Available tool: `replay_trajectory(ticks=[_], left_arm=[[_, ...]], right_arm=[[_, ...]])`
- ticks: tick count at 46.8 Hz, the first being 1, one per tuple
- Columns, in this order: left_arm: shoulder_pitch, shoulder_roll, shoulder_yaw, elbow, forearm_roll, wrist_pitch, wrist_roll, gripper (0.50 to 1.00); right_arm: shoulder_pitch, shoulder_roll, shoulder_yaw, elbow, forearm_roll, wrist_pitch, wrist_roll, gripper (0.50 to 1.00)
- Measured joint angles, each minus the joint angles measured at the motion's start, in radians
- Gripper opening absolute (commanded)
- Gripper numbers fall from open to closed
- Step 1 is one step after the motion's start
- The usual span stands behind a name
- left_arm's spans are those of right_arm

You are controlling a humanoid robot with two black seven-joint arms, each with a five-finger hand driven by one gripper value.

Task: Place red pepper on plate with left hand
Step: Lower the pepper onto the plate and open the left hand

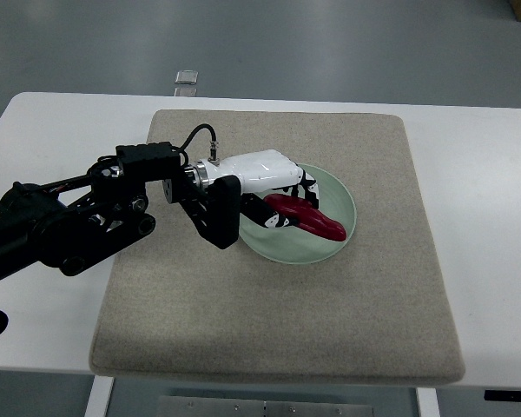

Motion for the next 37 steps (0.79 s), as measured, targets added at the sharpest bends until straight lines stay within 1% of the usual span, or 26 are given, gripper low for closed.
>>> replay_trajectory(ticks=[4, 8, 12, 16, 18, 20, 24, 26, 29, 31, 33, 37], left_arm=[[0.004, 0.000, 0.001, 0.000, 0.000, 0.010, 0.000, 0.500], [0.007, 0.000, 0.003, 0.000, -0.002, 0.044, 0.000, 0.503], [0.008, 0.000, 0.020, 0.000, -0.004, 0.079, 0.000, 0.567], [0.008, 0.000, 0.037, -0.001, -0.007, 0.100, 0.000, 0.662], [0.008, 0.000, 0.041, -0.001, -0.009, 0.105, 0.000, 0.673], [0.009, 0.000, 0.044, -0.002, -0.011, 0.108, 0.000, 0.694], [0.010, 0.000, 0.045, -0.002, -0.015, 0.110, 0.000, 0.709], [0.011, 0.000, 0.046, -0.002, -0.016, 0.111, -0.001, 0.745], [0.016, 0.000, 0.047, -0.002, -0.017, 0.112, -0.001, 0.773], [0.018, -0.001, 0.047, -0.002, -0.017, 0.113, -0.001, 0.776], [0.018, -0.001, 0.047, -0.002, -0.018, 0.114, -0.001, 0.812], [0.021, -0.001, 0.046, -0.003, -0.018, 0.116, -0.001, 0.857]], right_arm=[[0.000, 0.000, 0.000, 0.000, 0.000, 0.000, 0.000, 0.928], [0.000, 0.000, 0.000, 0.000, 0.000, 0.000, 0.000, 0.928], [0.000, 0.000, 0.000, 0.000, 0.000, 0.000, 0.000, 0.928], [0.000, 0.000, 0.000, 0.000, 0.000, 0.000, 0.000, 0.928], [0.000, 0.000, 0.000, 0.000, 0.000, 0.000, 0.000, 0.928], [0.000, 0.000, 0.000, 0.000, 0.000, 0.000, 0.000, 0.928], [0.000, 0.000, 0.000, 0.000, 0.000, 0.000, 0.000, 0.928], [0.000, 0.000, 0.000, 0.000, 0.000, 0.000, 0.000, 0.928], [0.000, 0.000, 0.000, 0.000, 0.000, 0.000, 0.000, 0.928], [0.000, 0.000, 0.000, 0.000, 0.000, 0.000, 0.000, 0.928], [0.000, 0.000, 0.000, 0.000, 0.000, 0.000, 0.000, 0.928], [0.000, 0.000, 0.000, 0.000, 0.000, 0.000, 0.000, 0.928]])
